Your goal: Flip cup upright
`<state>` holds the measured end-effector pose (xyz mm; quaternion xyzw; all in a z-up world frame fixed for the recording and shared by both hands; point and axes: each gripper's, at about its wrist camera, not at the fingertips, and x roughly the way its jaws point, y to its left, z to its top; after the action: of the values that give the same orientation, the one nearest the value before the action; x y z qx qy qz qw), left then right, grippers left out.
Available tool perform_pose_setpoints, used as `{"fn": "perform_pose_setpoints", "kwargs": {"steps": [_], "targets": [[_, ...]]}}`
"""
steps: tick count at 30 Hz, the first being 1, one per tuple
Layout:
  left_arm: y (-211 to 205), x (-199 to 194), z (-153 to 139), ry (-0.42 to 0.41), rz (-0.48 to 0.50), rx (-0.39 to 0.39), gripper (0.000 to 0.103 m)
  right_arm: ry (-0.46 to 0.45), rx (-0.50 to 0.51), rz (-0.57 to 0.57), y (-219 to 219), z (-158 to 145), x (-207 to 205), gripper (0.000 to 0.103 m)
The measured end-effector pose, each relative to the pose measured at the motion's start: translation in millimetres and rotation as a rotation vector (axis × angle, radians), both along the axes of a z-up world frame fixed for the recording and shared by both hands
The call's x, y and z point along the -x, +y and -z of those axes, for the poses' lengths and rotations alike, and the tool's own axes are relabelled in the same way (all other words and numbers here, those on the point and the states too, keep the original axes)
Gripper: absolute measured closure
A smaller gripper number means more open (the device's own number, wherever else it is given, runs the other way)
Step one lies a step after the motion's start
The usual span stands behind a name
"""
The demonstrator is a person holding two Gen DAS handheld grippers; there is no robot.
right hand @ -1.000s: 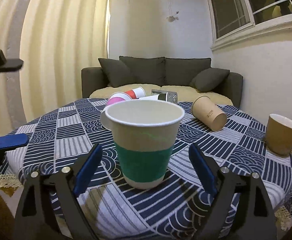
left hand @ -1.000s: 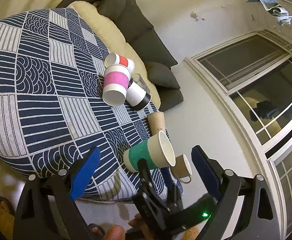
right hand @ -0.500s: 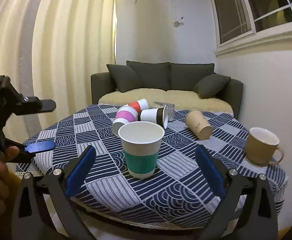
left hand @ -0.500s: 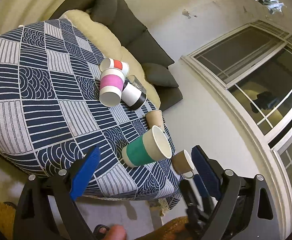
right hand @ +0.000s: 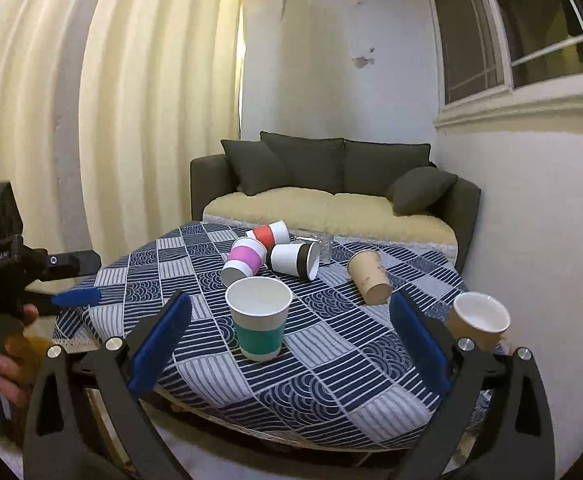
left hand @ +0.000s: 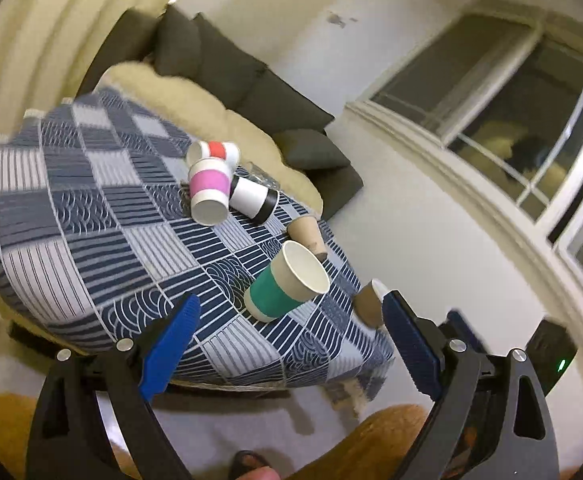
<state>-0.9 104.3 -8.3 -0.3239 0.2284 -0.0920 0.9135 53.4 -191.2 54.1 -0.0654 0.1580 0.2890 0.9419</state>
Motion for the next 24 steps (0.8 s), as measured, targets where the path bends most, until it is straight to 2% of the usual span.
{"fn": "perform_pose_setpoints", "kwargs": {"steps": [7, 13, 16, 19, 20, 24], "targets": [[-26, 4, -17, -0.001, 0.042, -0.258, 0.013, 0.045, 0.021, -0.055, -10, -9, -3, 0.005], [-38, 0, -16, -0.006, 0.074, -0.364, 0.013, 0.033, 0.070, -0.101, -8, 5, -5, 0.005], [-42, -6, -11, 0.011, 0.094, -0.386, 0.013, 0.022, 0.077, -0.134, -5, 18, -6, 0.005], [-47, -11, -6, 0.023, 0.090, -0.422, 0.012, 0.042, 0.072, -0.147, -6, 28, -10, 0.005], [-49, -13, -4, 0.034, 0.088, -0.434, 0.006, 0.057, 0.063, -0.155, -7, 31, -13, 0.005], [-58, -21, 4, 0.071, 0.074, -0.488, 0.006, 0.103, 0.020, -0.152, -15, 32, -24, 0.005]]}}
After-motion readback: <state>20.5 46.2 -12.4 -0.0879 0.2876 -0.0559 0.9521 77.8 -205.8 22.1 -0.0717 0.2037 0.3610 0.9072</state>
